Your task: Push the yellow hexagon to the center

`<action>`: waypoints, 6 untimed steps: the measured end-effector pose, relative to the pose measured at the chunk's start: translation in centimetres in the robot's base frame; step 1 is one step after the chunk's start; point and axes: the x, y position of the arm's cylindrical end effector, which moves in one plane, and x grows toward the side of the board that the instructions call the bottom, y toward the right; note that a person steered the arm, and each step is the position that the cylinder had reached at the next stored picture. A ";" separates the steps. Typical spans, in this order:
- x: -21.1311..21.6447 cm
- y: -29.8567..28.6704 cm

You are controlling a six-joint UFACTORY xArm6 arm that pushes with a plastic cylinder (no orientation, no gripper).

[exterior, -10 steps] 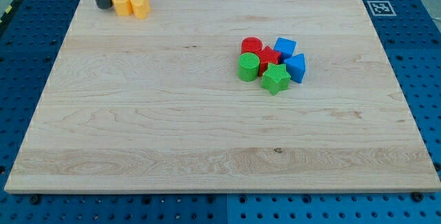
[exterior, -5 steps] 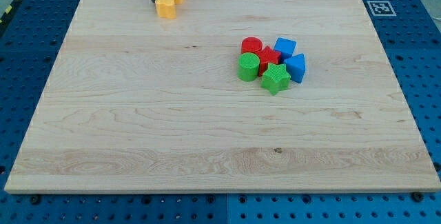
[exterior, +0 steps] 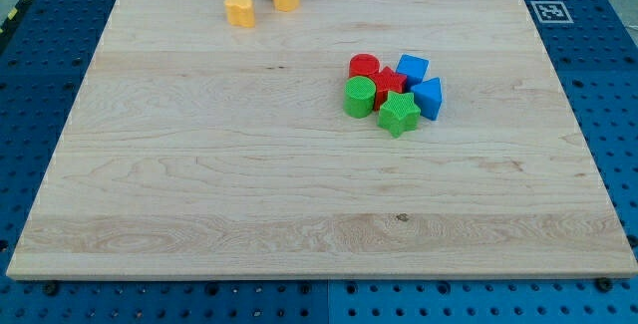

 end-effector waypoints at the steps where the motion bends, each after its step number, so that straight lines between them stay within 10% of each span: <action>1: 0.6 0.1; 6: 3.8 -3.2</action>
